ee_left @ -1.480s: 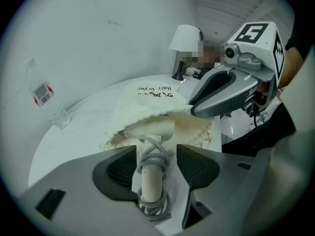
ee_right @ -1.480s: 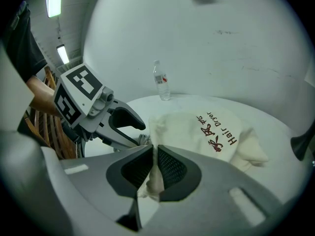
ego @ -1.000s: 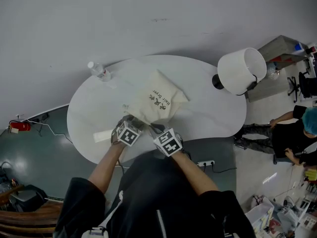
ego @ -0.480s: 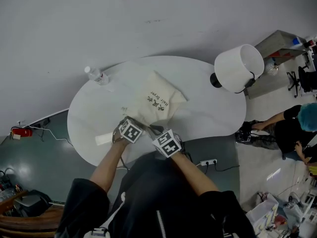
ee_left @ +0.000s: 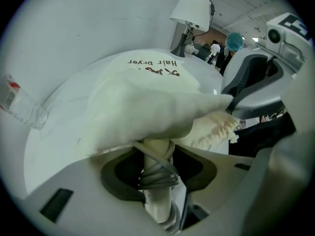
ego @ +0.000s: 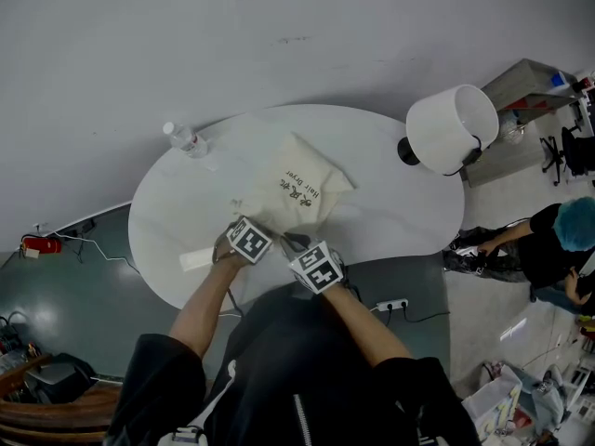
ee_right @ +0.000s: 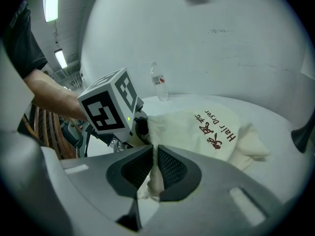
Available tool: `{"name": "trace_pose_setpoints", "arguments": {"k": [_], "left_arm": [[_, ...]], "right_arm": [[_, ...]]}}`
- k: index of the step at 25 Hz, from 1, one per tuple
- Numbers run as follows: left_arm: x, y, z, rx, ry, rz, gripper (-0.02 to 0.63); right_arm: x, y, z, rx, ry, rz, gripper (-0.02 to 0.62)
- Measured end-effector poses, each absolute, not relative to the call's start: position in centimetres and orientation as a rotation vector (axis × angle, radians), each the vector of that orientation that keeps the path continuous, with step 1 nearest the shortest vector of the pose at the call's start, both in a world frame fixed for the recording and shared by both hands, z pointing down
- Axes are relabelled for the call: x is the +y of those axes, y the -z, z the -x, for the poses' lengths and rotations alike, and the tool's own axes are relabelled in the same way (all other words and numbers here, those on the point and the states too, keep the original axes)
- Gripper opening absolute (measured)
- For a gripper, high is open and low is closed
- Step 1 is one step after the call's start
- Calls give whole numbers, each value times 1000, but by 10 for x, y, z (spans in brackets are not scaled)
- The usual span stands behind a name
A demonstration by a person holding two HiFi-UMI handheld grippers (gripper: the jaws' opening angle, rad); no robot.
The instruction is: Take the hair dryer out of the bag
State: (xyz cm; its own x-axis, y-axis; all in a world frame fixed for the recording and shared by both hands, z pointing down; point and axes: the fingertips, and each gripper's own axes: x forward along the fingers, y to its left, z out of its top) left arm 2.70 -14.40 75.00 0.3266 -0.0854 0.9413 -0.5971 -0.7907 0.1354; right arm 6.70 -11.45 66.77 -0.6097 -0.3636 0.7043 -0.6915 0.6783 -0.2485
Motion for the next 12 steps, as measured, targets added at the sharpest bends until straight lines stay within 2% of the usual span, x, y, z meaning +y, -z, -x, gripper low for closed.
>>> {"name": "trace_pose_setpoints", "arguments": {"k": [12], "left_arm": [[-117,-736,-18,-569,-1426,-2147,184]], "right_arm": [[-123,-665,-65,-2283,-662,-840,31]]}}
